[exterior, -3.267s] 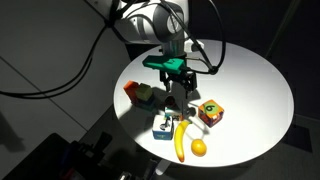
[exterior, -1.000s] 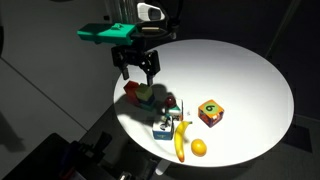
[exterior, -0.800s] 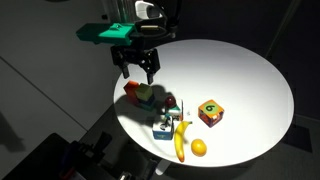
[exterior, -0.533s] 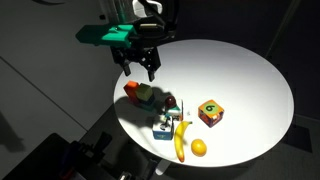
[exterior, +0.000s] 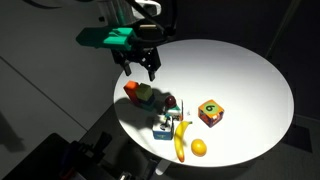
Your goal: Pick up the block with a number from the stack and put it on the table to the right
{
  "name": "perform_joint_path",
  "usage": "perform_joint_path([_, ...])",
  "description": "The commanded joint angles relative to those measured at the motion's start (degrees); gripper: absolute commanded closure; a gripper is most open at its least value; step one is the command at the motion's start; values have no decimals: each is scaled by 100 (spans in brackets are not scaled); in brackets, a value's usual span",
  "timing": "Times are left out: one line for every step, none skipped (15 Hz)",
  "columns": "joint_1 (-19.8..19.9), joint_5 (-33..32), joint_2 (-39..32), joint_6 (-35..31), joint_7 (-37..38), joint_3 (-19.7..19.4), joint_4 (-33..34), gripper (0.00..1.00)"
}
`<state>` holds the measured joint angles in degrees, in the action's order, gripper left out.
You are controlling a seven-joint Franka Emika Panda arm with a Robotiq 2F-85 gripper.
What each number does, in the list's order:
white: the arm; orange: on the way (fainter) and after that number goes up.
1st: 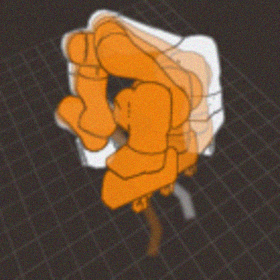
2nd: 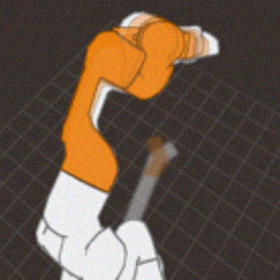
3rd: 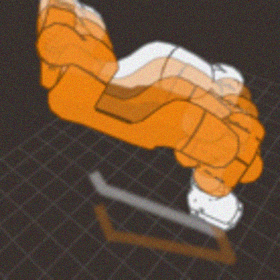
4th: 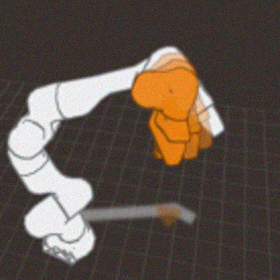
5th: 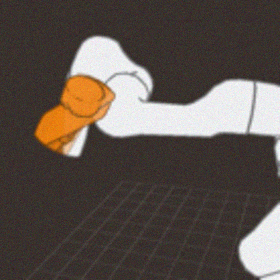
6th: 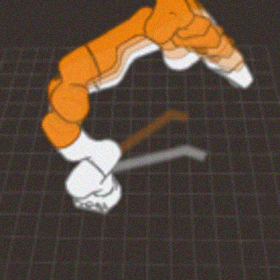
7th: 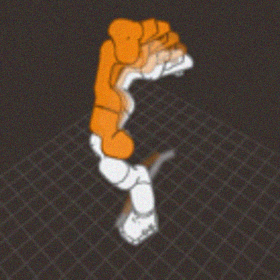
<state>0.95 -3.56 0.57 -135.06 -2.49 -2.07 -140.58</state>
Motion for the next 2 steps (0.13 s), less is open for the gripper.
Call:
perform_joint_path([20, 2, 1, 12, 0, 22, 7, 0])
perform_joint_path([20, 2, 2, 12, 0, 22, 6, 0])
